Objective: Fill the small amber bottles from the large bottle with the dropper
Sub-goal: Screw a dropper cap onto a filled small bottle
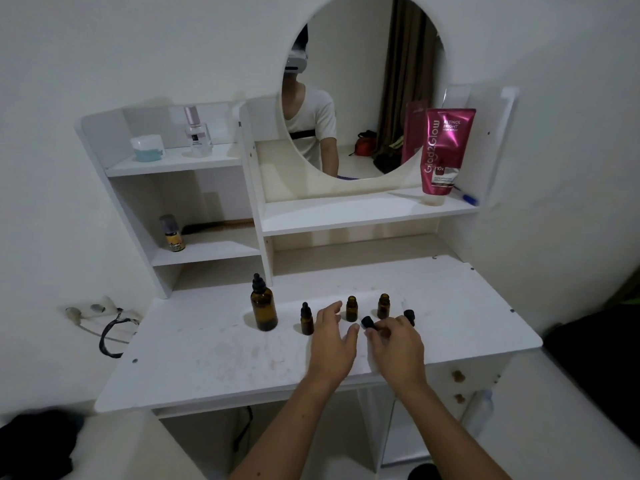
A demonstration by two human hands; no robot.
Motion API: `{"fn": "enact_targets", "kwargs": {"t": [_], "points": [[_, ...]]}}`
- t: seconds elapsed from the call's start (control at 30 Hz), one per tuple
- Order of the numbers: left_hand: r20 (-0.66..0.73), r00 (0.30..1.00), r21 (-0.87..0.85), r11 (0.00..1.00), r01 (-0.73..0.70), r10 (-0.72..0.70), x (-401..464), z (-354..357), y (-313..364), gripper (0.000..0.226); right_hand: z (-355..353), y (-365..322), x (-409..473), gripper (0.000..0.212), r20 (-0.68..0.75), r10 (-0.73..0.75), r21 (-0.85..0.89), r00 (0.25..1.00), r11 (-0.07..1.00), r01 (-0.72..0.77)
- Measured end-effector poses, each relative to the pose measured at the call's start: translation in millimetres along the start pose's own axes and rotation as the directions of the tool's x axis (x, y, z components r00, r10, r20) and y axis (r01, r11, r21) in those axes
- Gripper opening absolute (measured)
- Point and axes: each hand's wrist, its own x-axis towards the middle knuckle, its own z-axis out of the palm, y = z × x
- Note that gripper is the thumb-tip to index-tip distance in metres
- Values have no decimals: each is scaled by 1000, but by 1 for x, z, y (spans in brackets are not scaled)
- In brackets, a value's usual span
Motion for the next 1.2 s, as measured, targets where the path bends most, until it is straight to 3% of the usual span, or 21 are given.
{"fn": "enact_targets", "kwargs": {"t": [0.37,0.6,0.83,1.2], "points": [[-70,997,34,999,-23,26,29,16,-1,32,-32,2,0,11,-27,186,382,982,910,-162],[-71,997,1,999,-39,39,30,14,-7,24,-51,-26,22,19,-17,97,553,995,830,-72],[-63,996,2,998,-60,60,28,13,-11,25,-54,-36,36,22,-29,-22,448,999,894,33],[-58,994,-22,995,-94,92,29,14,-14,24,-42,-44,57,25,88,-254,218,963,948,231]]}}
